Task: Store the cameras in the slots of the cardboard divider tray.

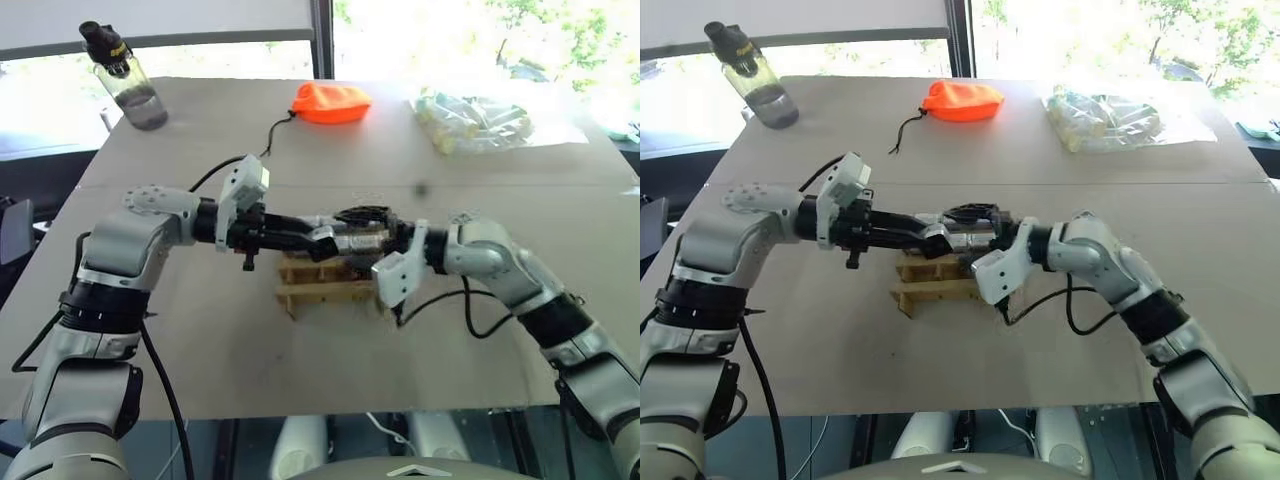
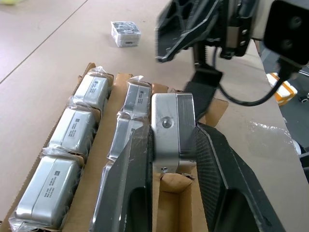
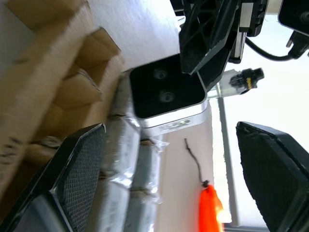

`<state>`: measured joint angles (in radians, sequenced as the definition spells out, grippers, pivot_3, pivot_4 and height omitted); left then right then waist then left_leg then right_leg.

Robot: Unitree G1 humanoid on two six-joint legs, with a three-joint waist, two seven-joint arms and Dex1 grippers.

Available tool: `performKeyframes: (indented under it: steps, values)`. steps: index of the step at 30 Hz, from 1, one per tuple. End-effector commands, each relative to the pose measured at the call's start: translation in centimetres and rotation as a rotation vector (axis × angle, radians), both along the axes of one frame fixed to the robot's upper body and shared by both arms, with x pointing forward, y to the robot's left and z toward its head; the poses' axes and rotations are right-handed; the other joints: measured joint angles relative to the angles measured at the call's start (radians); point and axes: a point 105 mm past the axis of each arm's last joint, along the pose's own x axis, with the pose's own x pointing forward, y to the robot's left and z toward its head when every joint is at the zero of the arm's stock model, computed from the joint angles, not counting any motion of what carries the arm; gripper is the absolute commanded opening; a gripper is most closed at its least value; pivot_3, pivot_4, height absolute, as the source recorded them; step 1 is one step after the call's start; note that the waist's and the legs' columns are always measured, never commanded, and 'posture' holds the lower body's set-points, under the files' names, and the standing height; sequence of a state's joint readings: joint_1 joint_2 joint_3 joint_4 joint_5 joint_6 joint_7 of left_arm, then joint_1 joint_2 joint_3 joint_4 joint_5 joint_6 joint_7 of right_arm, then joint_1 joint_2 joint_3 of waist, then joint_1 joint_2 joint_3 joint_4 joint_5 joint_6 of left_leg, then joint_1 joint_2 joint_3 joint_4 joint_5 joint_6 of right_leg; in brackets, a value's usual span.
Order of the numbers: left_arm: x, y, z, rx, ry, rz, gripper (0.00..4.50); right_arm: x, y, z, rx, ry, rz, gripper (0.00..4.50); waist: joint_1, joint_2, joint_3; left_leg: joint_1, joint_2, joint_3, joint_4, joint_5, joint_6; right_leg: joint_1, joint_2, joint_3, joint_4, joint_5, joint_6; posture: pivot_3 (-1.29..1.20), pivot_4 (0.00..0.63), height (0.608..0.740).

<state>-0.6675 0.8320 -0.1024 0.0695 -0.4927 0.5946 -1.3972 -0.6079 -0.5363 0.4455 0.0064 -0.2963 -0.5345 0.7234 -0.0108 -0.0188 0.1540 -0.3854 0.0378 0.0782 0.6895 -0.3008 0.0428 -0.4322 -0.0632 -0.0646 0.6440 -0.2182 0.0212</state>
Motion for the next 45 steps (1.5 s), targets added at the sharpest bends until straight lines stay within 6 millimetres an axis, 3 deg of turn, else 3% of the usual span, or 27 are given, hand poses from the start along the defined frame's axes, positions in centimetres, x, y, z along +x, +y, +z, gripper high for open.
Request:
performKeyframes:
  steps: [1,8,13,19,22,30,38,45]
  values:
    - [-0.6,0.6,2.1,0.001,-0.102,-0.031,0.65,-1.7,-1.8,1.4,0.143,0.216,-0.067,4.3,0.001,0.0,0.0,0.0,0.0,0.0,0.0,0.0,0.0,0.0,0.0,0.0,0.0,0.0,0.0,0.0,0.15,0.726]
    - [-2.3,1.7,0.8,0.086,-0.142,-0.048,0.65,-7.0,-7.0,-2.1,0.335,0.889,-0.115,4.3,0.007,-0.001,0.0,0.002,0.0,-0.001,0.0,0.0,0.001,0.002,-0.001,0.0,-0.001,0.0,0.0,0.0,0.15,0.726]
    - [-2.8,1.7,-0.1,0.095,-0.14,-0.024,0.65,-8.6,-10.1,-4.5,0.469,1.083,-0.199,4.3,0.018,-0.001,0.0,0.004,0.0,-0.001,0.0,0.0,0.001,0.004,0.0,0.0,-0.001,0.0,0.0,0.0,0.15,0.726]
    - [-2.8,1.7,-1.1,0.132,-0.169,-0.012,0.65,-8.9,-13.5,-6.5,0.563,1.11,-0.305,4.3,0.026,-0.001,0.0,0.005,0.0,0.001,0.0,0.0,0.001,0.005,0.001,0.002,-0.001,0.0,0.0,0.0,0.15,0.726]
    - [-2.7,1.8,-1.4,0.155,-0.19,-0.014,0.65,-9.6,-14.5,-6.5,0.657,1.053,-0.254,4.3,0.03,-0.002,0.0,0.004,0.0,-0.001,0.0,0.0,0.001,0.005,0.001,0.0,-0.001,0.0,0.0,0.0,0.15,0.726]
    - [-2.3,1.8,-1.4,0.153,-0.213,-0.011,0.65,-11.8,-17.0,-9.5,0.585,1.082,-0.281,4.3,0.026,-0.001,0.0,0.005,0.0,0.002,0.0,-0.001,0.002,0.005,0.002,0.003,-0.001,0.0,0.0,0.0,0.15,0.726]
    - [-2.0,1.9,-2.1,0.206,-0.237,-0.048,0.65,-11.7,-17.7,-8.2,0.706,1.07,-0.21,4.3,0.026,-0.001,0.0,0.006,0.001,0.002,0.0,0.0,0.001,0.005,0.002,0.003,0.0,0.0,0.0,0.0,0.15,0.726]
    - [-1.8,1.3,-2.3,0.196,-0.244,-0.066,0.65,-11.8,-17.8,-8.0,0.711,1.058,-0.19,4.3,0.026,-0.001,0.0,0.006,0.001,0.002,0.0,0.0,0.001,0.005,0.002,0.003,-0.001,0.0,0.0,0.0,0.15,0.726]
